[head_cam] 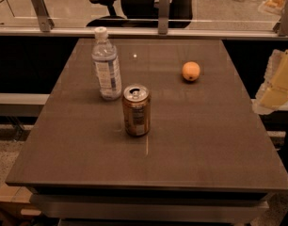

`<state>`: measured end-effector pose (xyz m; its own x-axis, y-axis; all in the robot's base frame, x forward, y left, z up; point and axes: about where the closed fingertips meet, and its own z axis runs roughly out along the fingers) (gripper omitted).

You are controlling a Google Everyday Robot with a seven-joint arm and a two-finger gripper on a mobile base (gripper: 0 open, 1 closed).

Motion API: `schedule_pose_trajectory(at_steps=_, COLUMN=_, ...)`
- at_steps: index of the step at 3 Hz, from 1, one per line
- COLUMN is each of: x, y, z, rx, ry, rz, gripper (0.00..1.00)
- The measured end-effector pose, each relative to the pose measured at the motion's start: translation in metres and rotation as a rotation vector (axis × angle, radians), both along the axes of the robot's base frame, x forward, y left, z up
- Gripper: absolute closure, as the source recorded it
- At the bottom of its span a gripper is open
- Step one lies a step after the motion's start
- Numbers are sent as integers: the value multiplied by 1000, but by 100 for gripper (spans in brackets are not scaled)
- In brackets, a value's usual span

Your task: Pick orange can

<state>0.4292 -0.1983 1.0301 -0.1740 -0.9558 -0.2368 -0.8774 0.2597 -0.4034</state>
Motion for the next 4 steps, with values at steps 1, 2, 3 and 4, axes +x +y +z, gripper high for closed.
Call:
schedule_pose_trajectory(at_steps=1, x=-2, y=4, z=4, rx=5, ry=-14, rz=3, gripper=0)
schedule_pose_trajectory(at_steps=2, x=-4, y=12, z=5, rx=78, ry=-35, rz=8, gripper=0)
schedule_pose_trajectory(at_steps=3, x=-8, y=13, z=-9, rx=231, ry=-70, rz=-4, gripper=0)
schedule_pose_trajectory(at_steps=4, x=-12, y=9, z=-37, rx=375, ry=-68, rz=-21, gripper=0)
